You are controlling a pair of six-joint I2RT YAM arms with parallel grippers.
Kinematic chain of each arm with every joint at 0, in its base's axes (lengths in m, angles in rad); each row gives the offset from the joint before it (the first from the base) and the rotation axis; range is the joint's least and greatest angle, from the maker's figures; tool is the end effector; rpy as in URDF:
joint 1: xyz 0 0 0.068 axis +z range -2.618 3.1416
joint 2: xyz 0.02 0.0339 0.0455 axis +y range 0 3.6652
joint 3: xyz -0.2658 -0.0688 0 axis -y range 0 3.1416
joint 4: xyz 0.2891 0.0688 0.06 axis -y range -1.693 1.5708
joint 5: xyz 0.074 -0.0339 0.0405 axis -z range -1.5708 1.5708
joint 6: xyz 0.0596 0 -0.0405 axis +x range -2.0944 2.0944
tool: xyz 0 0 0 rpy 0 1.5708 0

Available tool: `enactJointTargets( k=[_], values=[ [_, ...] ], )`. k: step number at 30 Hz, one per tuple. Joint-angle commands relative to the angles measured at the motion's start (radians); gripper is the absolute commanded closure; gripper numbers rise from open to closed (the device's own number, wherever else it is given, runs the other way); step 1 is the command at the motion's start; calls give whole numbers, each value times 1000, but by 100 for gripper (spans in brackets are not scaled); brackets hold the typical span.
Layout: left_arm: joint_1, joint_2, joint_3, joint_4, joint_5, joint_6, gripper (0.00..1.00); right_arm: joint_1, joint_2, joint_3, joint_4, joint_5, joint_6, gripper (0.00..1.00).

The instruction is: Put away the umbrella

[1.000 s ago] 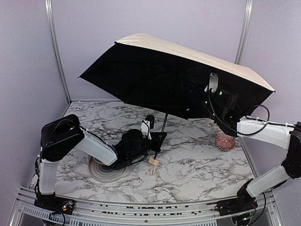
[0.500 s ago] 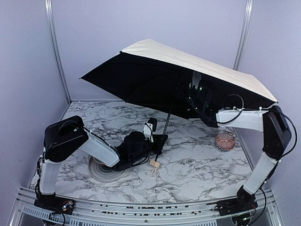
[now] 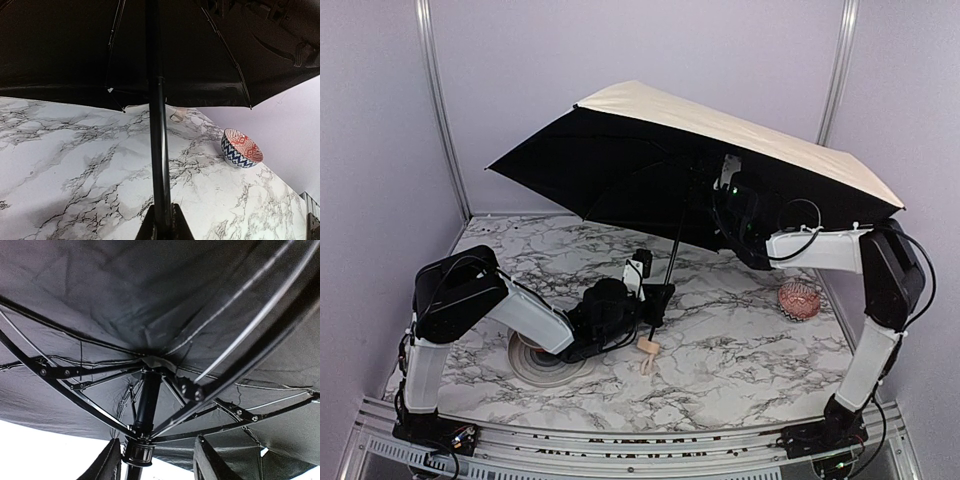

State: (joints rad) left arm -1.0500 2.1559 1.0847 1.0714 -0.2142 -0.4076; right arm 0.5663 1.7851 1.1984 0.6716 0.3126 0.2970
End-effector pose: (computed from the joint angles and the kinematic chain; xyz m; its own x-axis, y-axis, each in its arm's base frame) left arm 0.2549 -0.4189 0.1101 -0.2940 -0.2660 -0.9181 0.6811 0.6156 -0.3964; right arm 0.4155 0.2425 0.2742 -0.0053 0.3266 -0.9451 -0.2618 0.9117 0.3165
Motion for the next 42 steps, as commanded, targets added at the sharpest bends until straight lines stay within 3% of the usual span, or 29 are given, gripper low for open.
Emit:
enactJointTargets(
  k=[1, 6, 20, 26, 32, 42],
  values=[
    [-9, 1, 25, 47, 25, 37, 100, -5, 31, 21, 56, 23, 4, 53],
    [-9, 2, 33, 48, 37, 37, 100, -3, 42, -26, 153, 7, -3, 52],
    [-7, 1, 34, 48, 36, 40, 100, 12, 69, -12, 169, -12, -24, 50],
    [-5, 1, 31, 50, 34, 37, 100, 12, 50, -24, 203, 41, -49, 68],
    [-4, 1, 30, 53, 38, 30, 100, 13, 43, -38, 219, 47, -54, 100],
    [5, 8, 28, 67, 70, 14, 99, 7, 2, -56, 230, -68, -69, 100]
  ],
)
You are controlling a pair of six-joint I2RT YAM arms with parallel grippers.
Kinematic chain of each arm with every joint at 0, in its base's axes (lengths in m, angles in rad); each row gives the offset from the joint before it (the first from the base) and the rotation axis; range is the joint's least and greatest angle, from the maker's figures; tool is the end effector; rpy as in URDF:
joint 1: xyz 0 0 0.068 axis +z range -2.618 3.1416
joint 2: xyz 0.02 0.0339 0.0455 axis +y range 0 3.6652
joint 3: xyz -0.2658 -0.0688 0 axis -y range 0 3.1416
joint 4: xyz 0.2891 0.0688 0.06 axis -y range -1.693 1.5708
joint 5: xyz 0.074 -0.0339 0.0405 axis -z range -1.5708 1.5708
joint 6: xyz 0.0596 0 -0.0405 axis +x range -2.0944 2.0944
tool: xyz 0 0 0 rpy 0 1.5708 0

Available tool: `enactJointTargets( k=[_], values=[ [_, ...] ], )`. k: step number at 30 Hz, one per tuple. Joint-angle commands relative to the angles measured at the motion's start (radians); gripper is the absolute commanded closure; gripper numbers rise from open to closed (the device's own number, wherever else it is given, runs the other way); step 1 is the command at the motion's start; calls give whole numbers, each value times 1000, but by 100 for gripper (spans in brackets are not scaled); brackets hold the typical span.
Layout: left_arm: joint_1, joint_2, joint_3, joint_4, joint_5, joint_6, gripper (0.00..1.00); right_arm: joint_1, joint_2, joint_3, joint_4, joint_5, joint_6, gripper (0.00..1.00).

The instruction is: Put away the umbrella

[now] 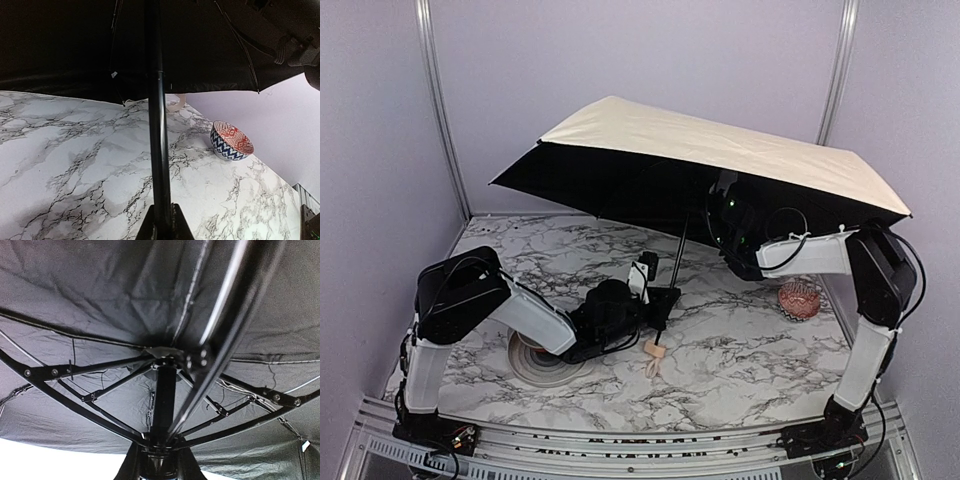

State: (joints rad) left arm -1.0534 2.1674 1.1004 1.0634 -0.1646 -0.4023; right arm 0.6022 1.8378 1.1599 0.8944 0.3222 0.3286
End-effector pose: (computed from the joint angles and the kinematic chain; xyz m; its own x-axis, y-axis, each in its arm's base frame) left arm 0.2529 -0.4247 0.1087 -0.3056 -0.2439 -0.9204 0.7136 0.5812 -0.3910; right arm 0.4066 0.2566 0.2633 0.0764 0.4240 -0.9024 -0.3245 0.8664 0.3796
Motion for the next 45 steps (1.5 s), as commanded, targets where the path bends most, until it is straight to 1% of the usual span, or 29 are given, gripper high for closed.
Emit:
enactJointTargets(
  k=[1, 2, 4, 6, 9, 12, 17, 20, 24, 28, 30, 35, 37, 41, 43, 45],
  values=[
    [15, 1, 12, 80, 36, -8, 88, -26, -65, -24, 14, -89, -103, 100],
    [24, 5, 12, 89, 58, -23, 80, -22, -75, -26, 17, -102, -109, 100],
    [38, 14, 15, 104, 95, -45, 66, -7, -100, -28, 32, -133, -125, 100],
    [41, 17, 21, 106, 120, -40, 58, 17, -123, -33, 49, -162, -145, 100],
    [41, 13, 28, 111, 156, -35, 50, 50, -162, -49, 79, -172, -159, 100],
    [41, -1, 22, 125, 188, -32, 45, 64, -200, -66, 116, -193, -130, 100],
    [35, -41, -12, 213, 303, -26, 36, 97, -262, -74, 152, -213, -120, 100],
    [19, -63, -20, 244, 356, -15, 34, 125, -285, -69, 170, -210, -140, 100],
    [8, -92, -34, 281, 411, -17, 35, 155, -312, -68, 189, -201, -164, 100],
    [4, -129, -83, 389, 474, -44, 34, 171, -333, -66, 200, -208, -189, 100],
    [1, -151, -92, 402, 509, -49, 33, 178, -344, -60, 191, -215, -189, 100],
    [-16, -191, -70, 324, 549, -21, 33, 228, -365, -53, 213, -210, -271, 100],
    [-13, -211, -97, 312, 519, -16, 33, 231, -377, -50, 204, -220, -289, 100],
    [29, -276, -190, 292, 470, 5, 33, 227, -425, -61, 176, -228, -316, 100],
    [35, -327, -210, 241, 485, 54, 31, 225, -440, -64, 172, -233, -318, 100],
    [17, -364, -184, 135, 524, 124, 30, 226, -445, -62, 173, -239, -311, 100]
  ],
)
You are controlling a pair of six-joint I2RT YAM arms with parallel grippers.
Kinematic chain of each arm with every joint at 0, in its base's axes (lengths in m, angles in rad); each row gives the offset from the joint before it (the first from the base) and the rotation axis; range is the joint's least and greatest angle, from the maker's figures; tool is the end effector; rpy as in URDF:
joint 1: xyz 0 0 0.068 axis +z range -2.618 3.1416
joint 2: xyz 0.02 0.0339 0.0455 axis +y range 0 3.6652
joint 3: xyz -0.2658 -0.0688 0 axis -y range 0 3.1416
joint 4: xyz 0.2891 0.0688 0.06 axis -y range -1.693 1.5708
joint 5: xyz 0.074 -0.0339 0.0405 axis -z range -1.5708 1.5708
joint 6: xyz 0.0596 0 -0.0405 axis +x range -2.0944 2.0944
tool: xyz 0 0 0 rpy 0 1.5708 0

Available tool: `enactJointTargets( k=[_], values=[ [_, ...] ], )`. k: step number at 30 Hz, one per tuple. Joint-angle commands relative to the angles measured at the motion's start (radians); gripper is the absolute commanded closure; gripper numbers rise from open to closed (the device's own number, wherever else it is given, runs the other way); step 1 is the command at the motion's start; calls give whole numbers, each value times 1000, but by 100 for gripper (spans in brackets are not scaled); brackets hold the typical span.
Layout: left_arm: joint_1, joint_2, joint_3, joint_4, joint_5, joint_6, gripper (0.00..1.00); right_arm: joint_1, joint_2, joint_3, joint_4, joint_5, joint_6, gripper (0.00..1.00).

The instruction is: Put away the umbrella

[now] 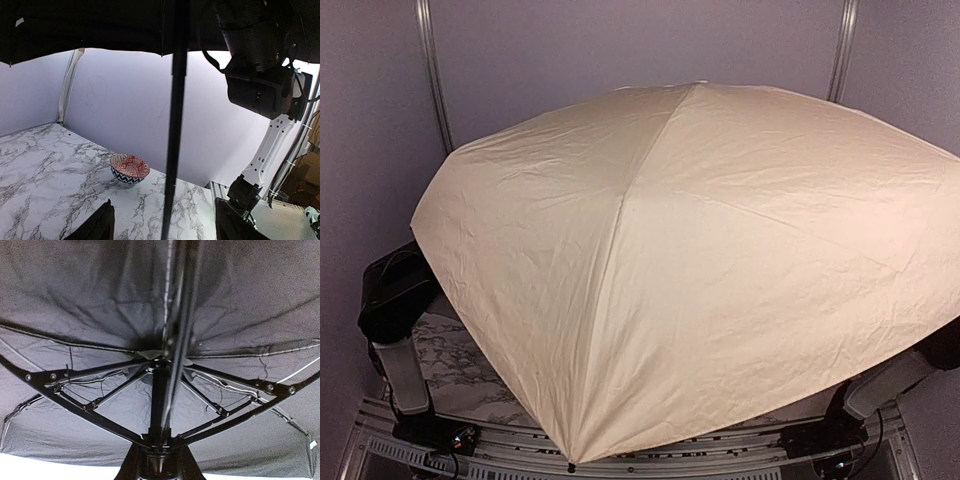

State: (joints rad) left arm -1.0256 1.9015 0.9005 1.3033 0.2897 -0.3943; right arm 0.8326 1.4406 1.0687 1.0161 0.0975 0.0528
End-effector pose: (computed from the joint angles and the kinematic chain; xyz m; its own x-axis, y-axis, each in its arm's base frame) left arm 0.2126 -0.3833 0.1929 -0.2266 -0.3364 -0.9141 0.9464 0.1458 -0.2882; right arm 0.2622 0.2796 0.4080 0.3675 0.4820 -0.7954 -0.7042 0.7029 0.1006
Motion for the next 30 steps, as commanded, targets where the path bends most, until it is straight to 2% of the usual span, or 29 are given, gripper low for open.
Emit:
enactJointTargets(
  k=[1, 5, 8, 10, 14, 19, 21, 22, 23, 24, 29, 30],
  values=[
    [-25, -111, 36, -153, 84, 162, 28, -4, -47, 31, 54, -20, -30, 100],
    [-57, -112, 90, -207, 40, 185, 17, -1, -43, 39, 69, -31, 5, 100],
    [-53, -82, 139, -268, -102, 200, 17, 0, -50, 38, 73, -34, 22, 100],
    [-51, -52, 189, -320, -139, 205, 20, 0, -57, 38, 73, -38, 48, 100],
    [-53, -4, 248, -334, -126, 190, 33, 29, -71, 32, 84, -49, 90, 100],
    [-57, 19, 285, -332, -126, 180, 72, 31, -87, 31, 73, -55, 132, 100],
    [-63, 19, 290, -327, -114, 174, 80, 31, -93, 31, 57, -46, 135, 100],
    [-64, 20, 291, -321, -109, 171, 86, 31, -95, 31, 53, -44, 136, 100],
    [-65, 19, 290, -315, -109, 162, 97, 32, -97, 29, 53, -43, 137, 100],
    [-66, 14, 285, -305, -113, 151, 100, 31, -101, 24, 51, -39, 137, 100],
    [-66, -34, 242, -246, -136, 86, 100, 20, -131, 17, -34, -14, 121, 100],
    [-67, -44, 238, -239, -140, 70, 100, 16, -140, 14, -57, -13, 119, 94]
  ],
)
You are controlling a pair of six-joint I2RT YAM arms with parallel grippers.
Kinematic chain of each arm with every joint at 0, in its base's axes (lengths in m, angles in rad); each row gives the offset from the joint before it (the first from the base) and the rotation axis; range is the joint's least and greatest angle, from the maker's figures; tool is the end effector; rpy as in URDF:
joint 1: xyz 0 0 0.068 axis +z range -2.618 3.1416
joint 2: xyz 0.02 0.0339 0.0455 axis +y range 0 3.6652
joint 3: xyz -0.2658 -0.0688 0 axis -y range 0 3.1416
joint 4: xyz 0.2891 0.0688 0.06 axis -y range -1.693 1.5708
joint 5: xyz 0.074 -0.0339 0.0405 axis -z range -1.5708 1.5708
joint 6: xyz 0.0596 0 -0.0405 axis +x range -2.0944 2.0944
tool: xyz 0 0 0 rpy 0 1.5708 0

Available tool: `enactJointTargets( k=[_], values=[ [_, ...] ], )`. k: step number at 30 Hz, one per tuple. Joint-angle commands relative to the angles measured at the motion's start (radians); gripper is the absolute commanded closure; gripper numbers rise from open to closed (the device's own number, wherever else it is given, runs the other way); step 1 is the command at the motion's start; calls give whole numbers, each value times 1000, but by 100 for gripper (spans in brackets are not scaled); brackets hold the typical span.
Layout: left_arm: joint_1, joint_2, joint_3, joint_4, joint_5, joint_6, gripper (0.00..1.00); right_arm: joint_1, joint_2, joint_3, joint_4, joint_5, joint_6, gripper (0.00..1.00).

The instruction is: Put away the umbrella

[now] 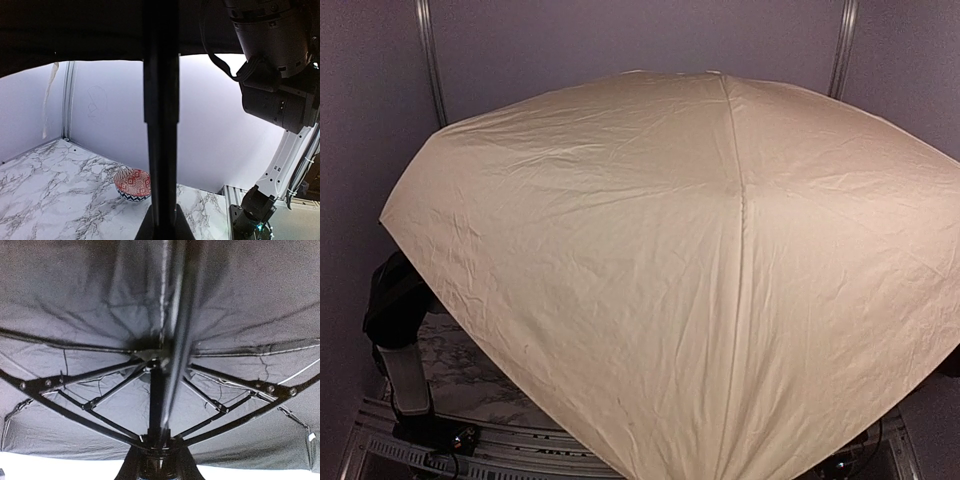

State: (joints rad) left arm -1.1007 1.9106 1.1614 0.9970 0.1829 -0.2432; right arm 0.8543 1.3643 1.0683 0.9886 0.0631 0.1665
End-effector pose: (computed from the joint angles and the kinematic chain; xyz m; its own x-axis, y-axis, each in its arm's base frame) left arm 0.2122 -0.4415 0.2437 -0.1225 -0.2816 -0.9517 0.9551 0.2271 -0.1902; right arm 0.2407 0.2707 0.4319 0.2941 0.5896 -0.7523 -0.7803 0.6027 0.1673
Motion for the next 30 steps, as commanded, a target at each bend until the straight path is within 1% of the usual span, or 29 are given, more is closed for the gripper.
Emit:
enactJointTargets(
  k=[1, 3, 6, 8, 11, 13, 16, 18, 22, 24, 26, 30],
  values=[
    [7, -65, -29, 76, -42, -92, 100, -6, -71, 7, -46, 22, 2, 82],
    [1, -87, -43, 90, -71, -89, 100, -42, -88, -20, -69, 22, 3, 69],
    [-8, -108, -56, 95, -129, -62, 100, -65, -112, -67, -69, 45, -1, 57],
    [-8, -114, -62, 94, -145, -44, 100, -91, -126, -87, -78, 46, 18, 55],
    [-11, -111, -60, 90, -143, -25, 100, -127, -128, -84, -107, 8, 36, 51],
    [-12, -103, -55, 83, -140, -24, 100, -136, -115, -68, -118, -37, 28, 48],
    [-11, -94, -48, 72, -140, -24, 100, -136, -79, -17, -146, -145, 17, 39],
    [-11, -95, -51, 70, -147, -19, 100, -136, -47, 23, -184, -188, 9, 35],
    [-12, -101, -50, 51, -143, -1, 100, -136, -18, 67, -199, -222, 3, 32],
    [-12, -99, -46, 40, -136, 3, 100, -136, 7, 119, -253, -246, -2, 32],
    [-13, -100, -45, 35, -135, 9, 100, -136, 33, 161, -298, -248, -3, 35],
    [-13, -103, -47, 29, -141, 18, 100, -136, 51, 168, -275, -244, -2, 42]
  ],
)
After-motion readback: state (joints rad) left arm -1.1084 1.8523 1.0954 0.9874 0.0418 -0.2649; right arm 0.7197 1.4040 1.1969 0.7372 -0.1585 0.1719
